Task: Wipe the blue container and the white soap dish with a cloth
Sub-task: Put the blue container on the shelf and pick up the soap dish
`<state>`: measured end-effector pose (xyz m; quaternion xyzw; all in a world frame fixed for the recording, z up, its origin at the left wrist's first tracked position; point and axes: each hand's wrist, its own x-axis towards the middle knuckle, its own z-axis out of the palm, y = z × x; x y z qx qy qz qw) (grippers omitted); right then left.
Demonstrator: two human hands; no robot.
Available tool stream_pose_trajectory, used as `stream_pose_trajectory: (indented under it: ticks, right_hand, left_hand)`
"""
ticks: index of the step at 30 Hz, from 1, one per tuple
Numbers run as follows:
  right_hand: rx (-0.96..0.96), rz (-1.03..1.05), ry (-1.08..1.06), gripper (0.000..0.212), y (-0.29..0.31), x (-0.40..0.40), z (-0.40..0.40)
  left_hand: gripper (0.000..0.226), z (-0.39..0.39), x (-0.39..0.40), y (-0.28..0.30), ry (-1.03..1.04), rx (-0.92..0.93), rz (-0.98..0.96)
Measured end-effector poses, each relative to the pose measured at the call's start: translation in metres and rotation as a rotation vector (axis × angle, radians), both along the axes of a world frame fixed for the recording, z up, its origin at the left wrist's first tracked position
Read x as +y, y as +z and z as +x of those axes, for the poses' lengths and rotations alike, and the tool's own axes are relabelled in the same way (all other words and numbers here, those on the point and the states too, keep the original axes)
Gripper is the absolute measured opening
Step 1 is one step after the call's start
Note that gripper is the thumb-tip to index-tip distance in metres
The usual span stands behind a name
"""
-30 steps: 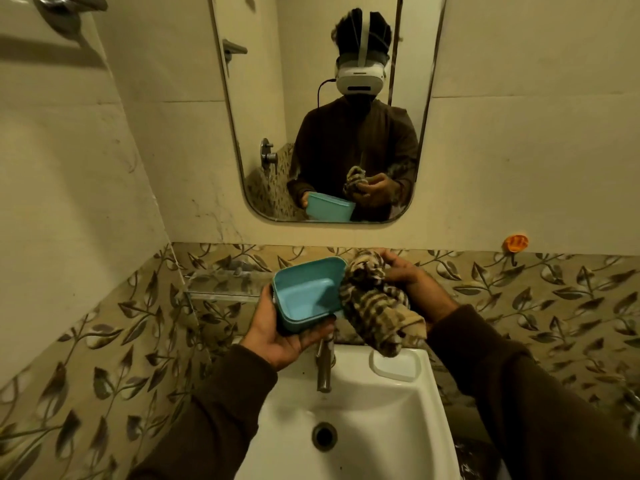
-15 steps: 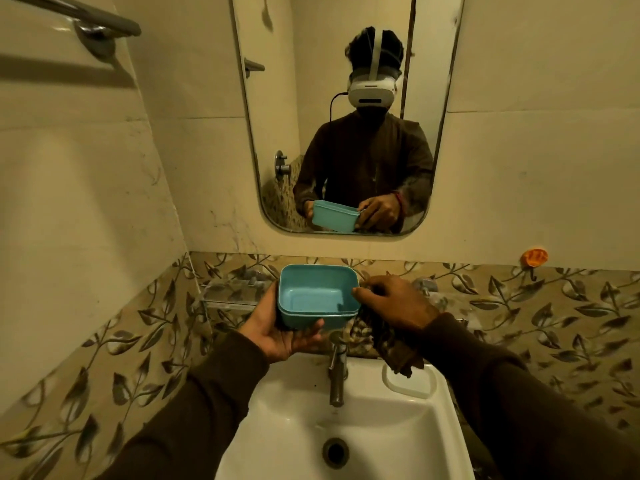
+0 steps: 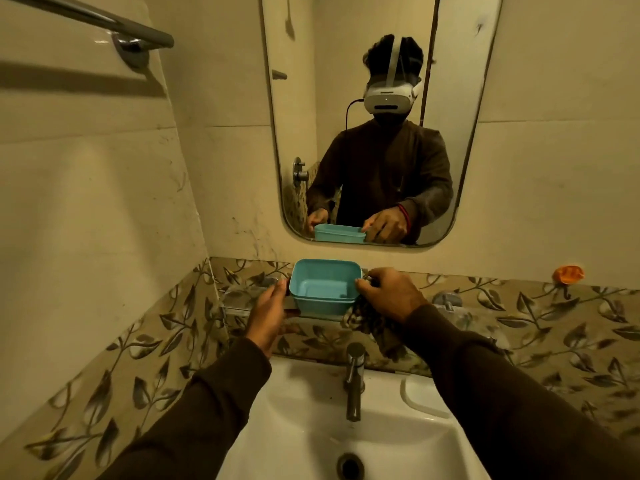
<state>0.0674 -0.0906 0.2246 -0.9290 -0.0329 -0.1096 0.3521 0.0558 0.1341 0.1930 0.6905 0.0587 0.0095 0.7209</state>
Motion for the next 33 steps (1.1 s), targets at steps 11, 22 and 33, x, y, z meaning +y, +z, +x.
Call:
stream_pose_trajectory:
  ticks: [11,22,33]
  right_hand:
    - [0.106,-0.109,-0.001,0.032,-0.014,0.039,0.050]
    - [0.086,-0.070,0.016,0.041,-0.030,0.041,0.052]
    - [-0.173,0.781,0.002,0.033,-0.032,-0.016,-0.007]
  left_hand:
    - [0.041,0.045,0.022,-0.011,0.100,-0.006,0.388]
    - [0.039,0.065,0.031,-0.025,0.102,0.127,0.240]
    - [0.023,-0.018,-0.019,-0.052,0.261,-0.663,0.335]
